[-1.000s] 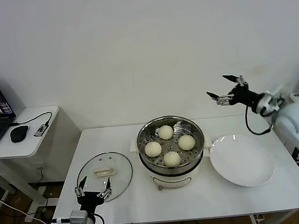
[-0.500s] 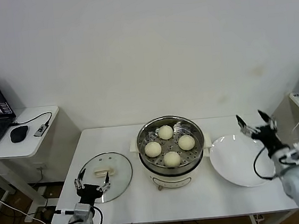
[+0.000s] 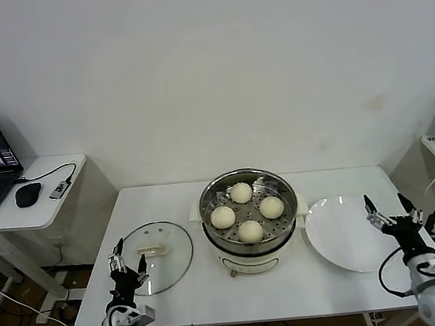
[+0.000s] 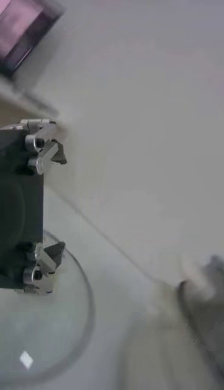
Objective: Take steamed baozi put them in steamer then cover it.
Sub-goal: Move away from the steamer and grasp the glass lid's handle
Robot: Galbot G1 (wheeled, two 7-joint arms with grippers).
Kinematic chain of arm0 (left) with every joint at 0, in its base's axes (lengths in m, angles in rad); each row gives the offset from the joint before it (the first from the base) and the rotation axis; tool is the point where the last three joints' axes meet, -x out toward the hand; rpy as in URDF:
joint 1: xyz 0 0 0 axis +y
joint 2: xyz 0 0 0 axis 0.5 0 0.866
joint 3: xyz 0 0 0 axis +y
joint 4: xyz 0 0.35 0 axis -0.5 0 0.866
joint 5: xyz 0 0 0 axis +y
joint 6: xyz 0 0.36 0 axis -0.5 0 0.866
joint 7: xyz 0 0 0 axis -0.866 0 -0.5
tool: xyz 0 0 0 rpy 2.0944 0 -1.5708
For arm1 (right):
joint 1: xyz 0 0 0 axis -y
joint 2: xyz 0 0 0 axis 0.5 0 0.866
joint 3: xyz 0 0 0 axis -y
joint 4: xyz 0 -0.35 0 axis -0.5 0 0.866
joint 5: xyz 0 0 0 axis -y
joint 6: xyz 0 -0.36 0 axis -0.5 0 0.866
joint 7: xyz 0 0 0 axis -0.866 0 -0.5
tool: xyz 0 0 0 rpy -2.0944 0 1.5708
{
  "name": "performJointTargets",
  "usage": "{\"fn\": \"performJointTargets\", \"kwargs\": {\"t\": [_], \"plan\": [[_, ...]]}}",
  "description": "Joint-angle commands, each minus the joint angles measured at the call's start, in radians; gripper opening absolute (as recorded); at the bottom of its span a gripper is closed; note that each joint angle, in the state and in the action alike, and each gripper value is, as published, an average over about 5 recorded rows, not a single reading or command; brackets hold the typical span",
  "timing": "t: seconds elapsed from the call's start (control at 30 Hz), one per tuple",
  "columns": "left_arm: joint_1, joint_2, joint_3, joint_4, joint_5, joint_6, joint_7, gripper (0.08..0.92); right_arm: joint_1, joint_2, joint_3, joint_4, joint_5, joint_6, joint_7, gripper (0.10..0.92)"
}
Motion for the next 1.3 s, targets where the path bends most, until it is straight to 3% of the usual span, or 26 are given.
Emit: {"fn": "performJointTargets", "kwargs": {"t": [0.03, 0.17, 0.57, 1.3], "plan": [[-0.029, 0.026, 0.030, 0.143, 0.356, -0.094, -0.109, 0.823, -0.052, 0.037, 0.033, 0.014, -0.011, 0.009, 0.014, 0.823], [-0.054, 0.010, 0.027, 0.182, 0.361, -0.130, -0.118, 0.823, -0.045, 0.040, 0.029, 0.012, -0.013, 0.006, 0.014, 0.823], [-0.123, -0.013, 0.051, 0.248, 0.336, 0.016, -0.132, 0.823, -0.042, 0.048, 0.027, 0.009, -0.025, 0.007, 0.014, 0.823], [-0.231, -0.030, 0.068, 0.371, 0.348, 0.055, -0.108, 0.823, -0.066, 0.059, 0.025, 0.004, -0.039, 0.017, 0.008, 0.823]]}}
